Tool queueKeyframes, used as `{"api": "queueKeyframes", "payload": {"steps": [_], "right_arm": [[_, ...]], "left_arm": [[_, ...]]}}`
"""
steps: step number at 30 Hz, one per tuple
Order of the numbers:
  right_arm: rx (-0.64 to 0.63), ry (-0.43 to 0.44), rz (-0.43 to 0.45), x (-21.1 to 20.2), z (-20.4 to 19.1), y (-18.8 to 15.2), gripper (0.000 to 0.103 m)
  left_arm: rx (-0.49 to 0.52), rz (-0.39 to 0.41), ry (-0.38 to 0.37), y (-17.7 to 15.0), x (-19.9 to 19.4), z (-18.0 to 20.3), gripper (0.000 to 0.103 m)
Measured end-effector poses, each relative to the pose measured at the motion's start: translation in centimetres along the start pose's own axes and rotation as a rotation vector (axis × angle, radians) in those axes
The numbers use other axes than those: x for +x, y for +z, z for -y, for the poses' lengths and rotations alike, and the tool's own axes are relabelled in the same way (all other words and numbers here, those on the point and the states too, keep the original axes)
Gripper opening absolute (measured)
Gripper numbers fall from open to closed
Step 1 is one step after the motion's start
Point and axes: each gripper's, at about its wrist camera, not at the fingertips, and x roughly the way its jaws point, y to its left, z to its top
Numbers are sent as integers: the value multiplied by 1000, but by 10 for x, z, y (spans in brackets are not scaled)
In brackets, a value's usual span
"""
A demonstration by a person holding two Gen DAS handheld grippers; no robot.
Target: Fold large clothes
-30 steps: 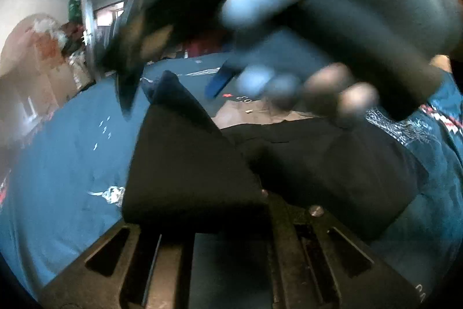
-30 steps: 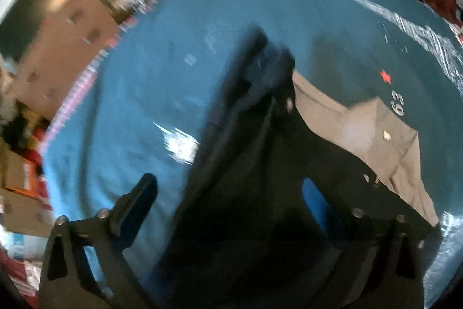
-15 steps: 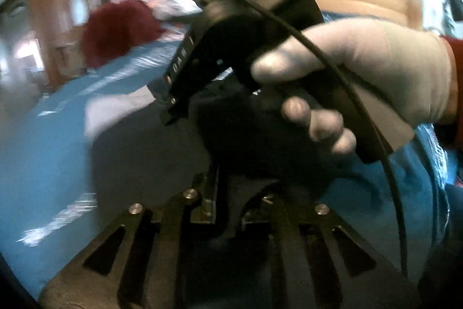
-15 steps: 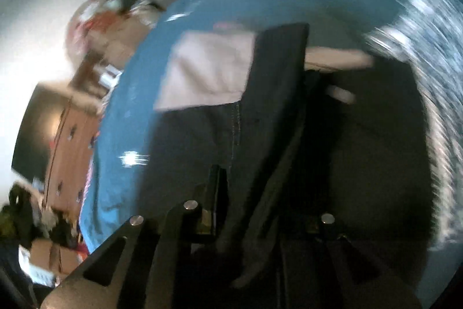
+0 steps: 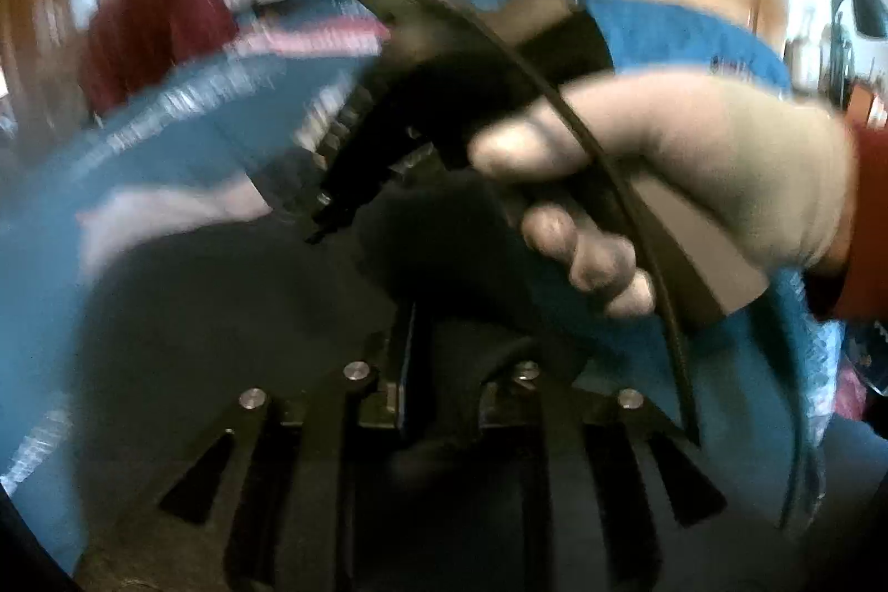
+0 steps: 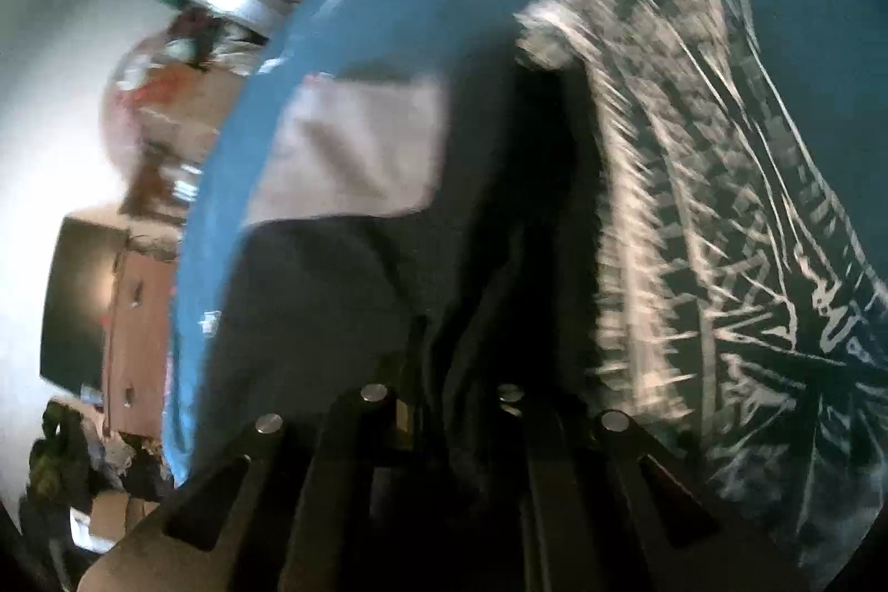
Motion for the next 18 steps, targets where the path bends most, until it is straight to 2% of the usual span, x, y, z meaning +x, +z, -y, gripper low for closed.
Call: {"api": "queueKeyframes", "payload": {"steps": [2,7,11,14,16,18], "right_arm": [[14,18,20,-3,9,0,9],[19,53,66,-24,25,-6,8],[82,86,35,-19,53,-6,7],[155,169,-20,-22,69,-12,16],[135,175,-53,-34,69,-22,36],[107,179,-67,-47,67,-37,42]], "left_arm": [[11,1,10,-7,7,2,22],[-4,30,15,-3,-8,-4,26],[-13,9,16,-9,-18,1,26],[-16,59,29,-18,-61,-6,27],[-49,87,48,-35,-89,-17,34],[-119,111,83,-53,-116,-38,37]]}}
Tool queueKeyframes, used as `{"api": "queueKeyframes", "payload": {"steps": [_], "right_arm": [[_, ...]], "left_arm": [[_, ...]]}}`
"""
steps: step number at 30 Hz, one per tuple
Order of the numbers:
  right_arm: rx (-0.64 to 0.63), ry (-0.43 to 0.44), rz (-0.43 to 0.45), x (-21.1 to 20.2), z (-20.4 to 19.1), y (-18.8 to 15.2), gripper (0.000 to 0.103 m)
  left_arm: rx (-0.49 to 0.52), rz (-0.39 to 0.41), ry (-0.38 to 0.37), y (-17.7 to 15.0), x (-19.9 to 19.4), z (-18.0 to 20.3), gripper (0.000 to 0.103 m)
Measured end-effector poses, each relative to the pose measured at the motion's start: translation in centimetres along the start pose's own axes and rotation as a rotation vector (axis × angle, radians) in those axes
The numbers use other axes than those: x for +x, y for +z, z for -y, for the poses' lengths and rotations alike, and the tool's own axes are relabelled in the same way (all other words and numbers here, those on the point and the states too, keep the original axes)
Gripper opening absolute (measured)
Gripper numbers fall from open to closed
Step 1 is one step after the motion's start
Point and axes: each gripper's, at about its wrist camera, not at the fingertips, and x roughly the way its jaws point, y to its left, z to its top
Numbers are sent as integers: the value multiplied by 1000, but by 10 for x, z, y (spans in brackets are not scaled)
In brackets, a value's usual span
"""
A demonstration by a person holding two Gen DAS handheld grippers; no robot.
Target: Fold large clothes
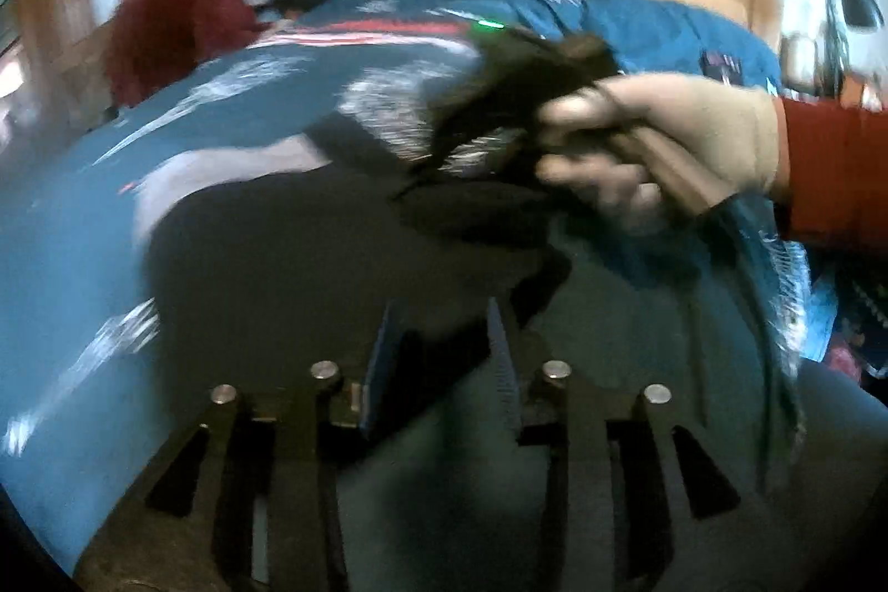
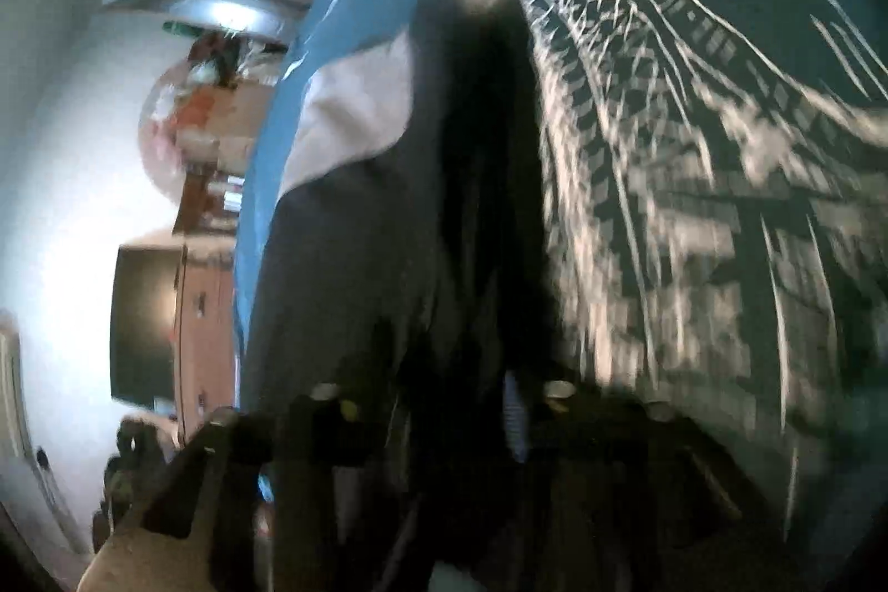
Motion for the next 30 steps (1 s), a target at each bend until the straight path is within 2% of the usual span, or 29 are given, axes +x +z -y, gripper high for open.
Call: {"api": "queueKeyframes", "payload": {"steps": [2,4,6,9,11,12,13,15,17,20,24,25,26,27,30], "right_arm": [[-14,3,-10,-8,-3,-15,46],[-31,15,-20,-14,-14,-33,58],[-44,12,-30,-18,-19,-49,67],[-70,5,-33,-15,-32,-68,70],[-96,-22,-16,-7,-40,-76,47],[-98,-37,-12,-5,-40,-81,26],[-86,-49,-2,-4,-35,-83,14],[-44,-46,25,-9,-14,-87,3],[16,-3,62,-19,11,-90,1],[25,8,74,-23,26,-94,0],[2,-15,72,-20,26,-92,0],[-2,-14,73,-19,23,-88,0],[-10,-11,71,-20,25,-89,0],[-11,-9,70,-20,25,-89,0],[-9,5,72,-22,31,-91,0]], "left_arm": [[-52,11,43,-12,-19,-17,40],[-106,11,100,-28,-32,-36,45],[-156,-14,134,-37,-28,-54,47],[-177,-39,156,-42,-13,-65,47],[-164,-48,138,-40,1,-60,48],[-145,-55,127,-38,12,-57,48],[-130,-62,126,-36,19,-55,48],[-95,-84,159,-32,39,-56,47],[-4,-127,238,-36,46,-59,47],[157,-182,290,-57,42,-59,50],[148,-183,239,-53,23,-53,49],[125,-167,205,-50,12,-52,42],[96,-139,163,-47,0,-52,41],[63,-78,117,-41,-22,-51,40],[-20,68,84,-18,-49,-60,41]]}}
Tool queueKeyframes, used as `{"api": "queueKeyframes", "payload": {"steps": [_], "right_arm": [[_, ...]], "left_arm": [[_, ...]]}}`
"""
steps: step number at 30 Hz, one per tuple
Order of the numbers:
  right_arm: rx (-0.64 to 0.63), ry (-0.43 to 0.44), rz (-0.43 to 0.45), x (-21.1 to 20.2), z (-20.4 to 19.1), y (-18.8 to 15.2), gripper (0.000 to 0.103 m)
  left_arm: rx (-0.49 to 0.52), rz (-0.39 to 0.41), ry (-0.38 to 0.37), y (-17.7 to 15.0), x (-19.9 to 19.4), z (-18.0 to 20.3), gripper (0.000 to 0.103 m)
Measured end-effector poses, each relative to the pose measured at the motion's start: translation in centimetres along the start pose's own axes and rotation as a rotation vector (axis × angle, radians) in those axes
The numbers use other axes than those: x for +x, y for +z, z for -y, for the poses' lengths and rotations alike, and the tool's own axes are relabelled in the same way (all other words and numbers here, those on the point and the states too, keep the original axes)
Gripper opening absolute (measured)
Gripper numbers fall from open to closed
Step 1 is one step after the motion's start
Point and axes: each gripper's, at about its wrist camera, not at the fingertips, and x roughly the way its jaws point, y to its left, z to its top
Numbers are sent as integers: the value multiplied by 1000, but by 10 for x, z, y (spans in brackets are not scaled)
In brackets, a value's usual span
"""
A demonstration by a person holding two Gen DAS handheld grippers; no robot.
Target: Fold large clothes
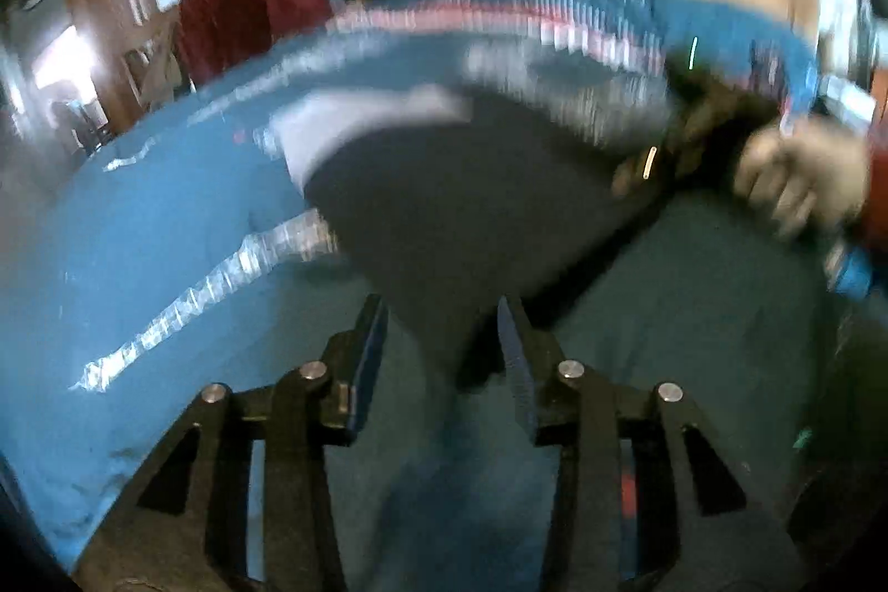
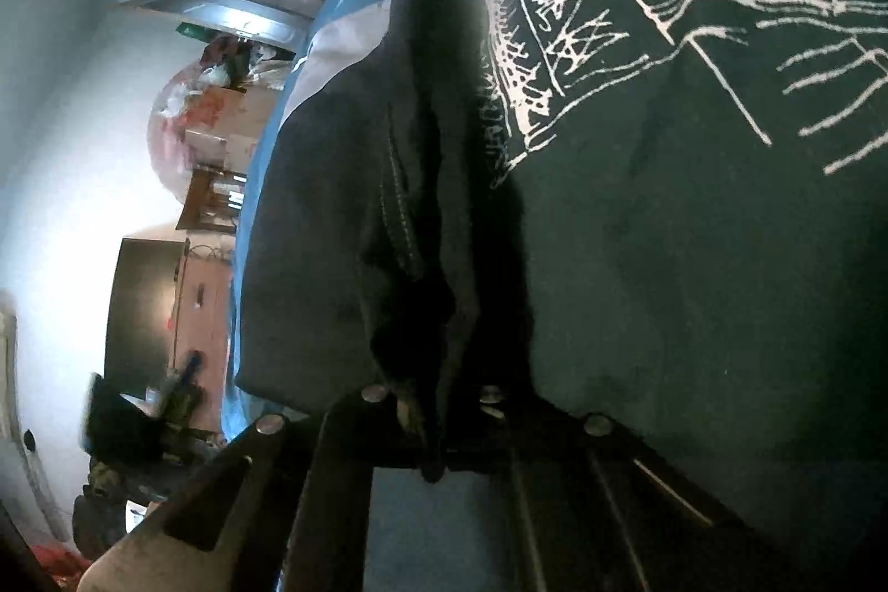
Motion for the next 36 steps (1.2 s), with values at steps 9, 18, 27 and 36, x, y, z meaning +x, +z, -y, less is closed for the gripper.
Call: {"api": "queueKeyframes", "payload": {"steps": [9,18,27,36], "right_arm": [[-44,19,45,-12,6,-7,0],[-71,68,79,-18,15,-13,0],[-97,102,105,-19,17,-15,0],[-111,118,118,-18,19,-19,0]], "left_arm": [[19,-254,-33,-27,116,-24,50],[-97,29,31,44,103,-65,48],[-55,-210,151,61,253,-110,60],[-87,-55,125,85,228,-120,51]]}}
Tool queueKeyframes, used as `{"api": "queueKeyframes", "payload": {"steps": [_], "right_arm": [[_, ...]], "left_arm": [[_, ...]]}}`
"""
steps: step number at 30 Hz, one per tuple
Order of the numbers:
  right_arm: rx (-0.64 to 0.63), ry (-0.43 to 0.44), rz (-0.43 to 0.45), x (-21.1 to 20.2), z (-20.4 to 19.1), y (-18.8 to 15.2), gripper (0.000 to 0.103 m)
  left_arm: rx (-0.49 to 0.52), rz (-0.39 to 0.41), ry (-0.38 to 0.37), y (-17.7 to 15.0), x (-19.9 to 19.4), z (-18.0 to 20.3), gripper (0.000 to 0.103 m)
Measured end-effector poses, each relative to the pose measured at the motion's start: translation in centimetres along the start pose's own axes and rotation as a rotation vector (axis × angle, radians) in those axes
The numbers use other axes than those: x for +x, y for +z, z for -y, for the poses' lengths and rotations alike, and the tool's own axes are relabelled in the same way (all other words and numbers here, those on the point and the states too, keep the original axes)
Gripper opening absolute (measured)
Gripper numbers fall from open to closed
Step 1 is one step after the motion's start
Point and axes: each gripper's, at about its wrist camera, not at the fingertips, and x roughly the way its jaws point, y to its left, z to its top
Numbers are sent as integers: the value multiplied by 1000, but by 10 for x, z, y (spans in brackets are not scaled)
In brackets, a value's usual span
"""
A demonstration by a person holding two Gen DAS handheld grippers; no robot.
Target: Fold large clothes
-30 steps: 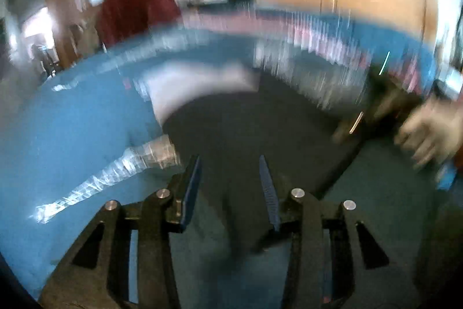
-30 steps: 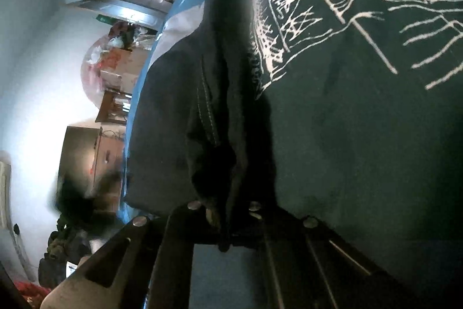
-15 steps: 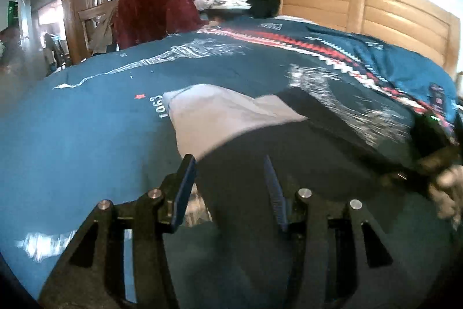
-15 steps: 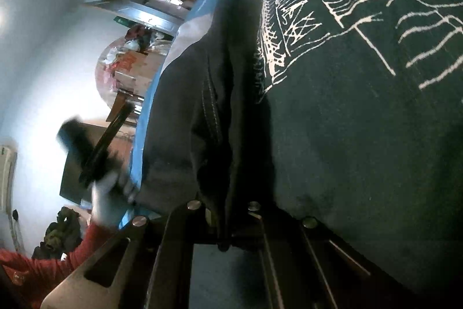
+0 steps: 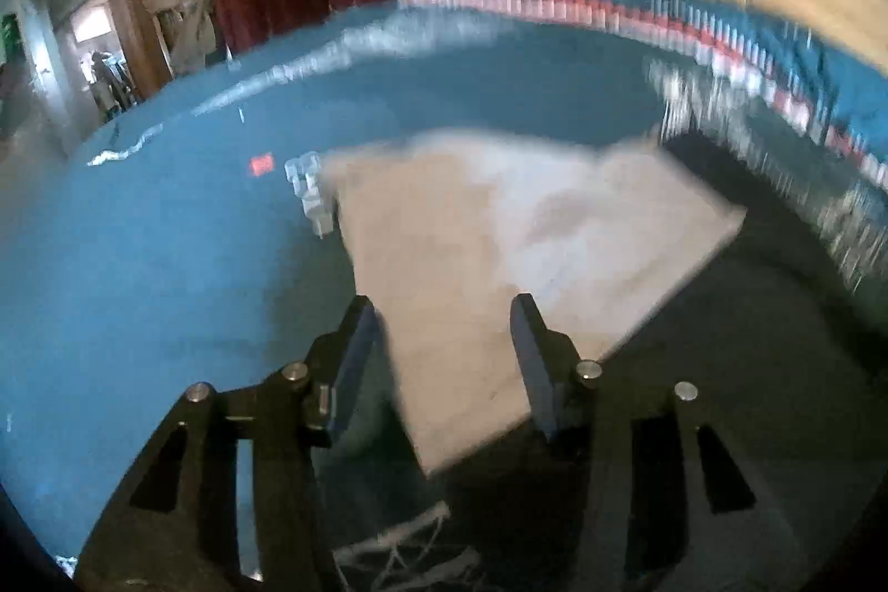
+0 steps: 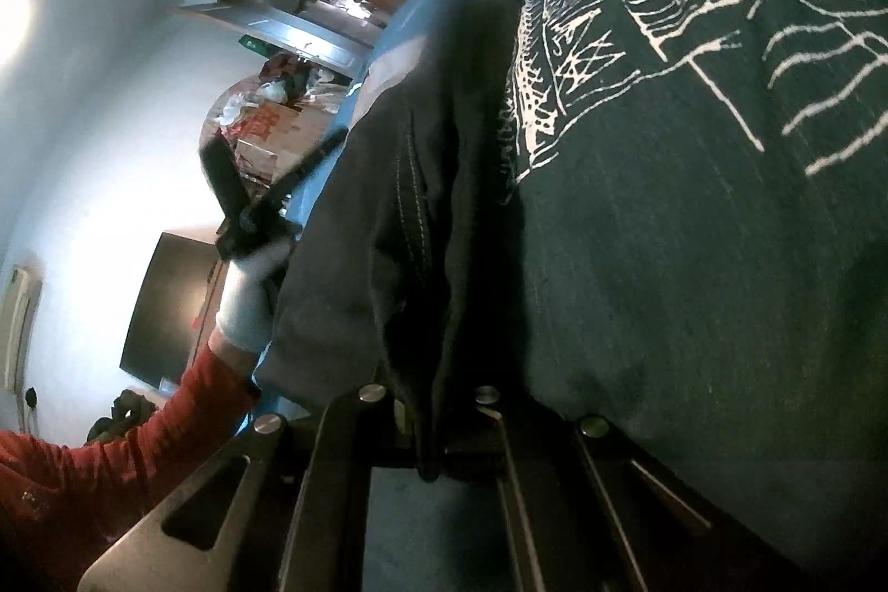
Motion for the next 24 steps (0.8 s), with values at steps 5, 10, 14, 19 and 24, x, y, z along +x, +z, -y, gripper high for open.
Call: {"api": "queueKeyframes", "payload": {"steps": [5,10,14,19,24], "right_arm": [[-4,1,4,0,0,-1,0],[-2,6,4,1,2,-1,0],[-2,8,5,2,4,-2,0],[-2,8,6,3,5,-1,0],[-1,1,3,3,3,0,0]], "left_arm": [[78,-159,114,2,70,-3,53],[56,-189,82,-5,63,-3,48],[94,-76,-58,-29,-24,20,46],[153,-76,-218,-98,-111,61,48],[257,-122,-118,-131,-109,90,56]]}}
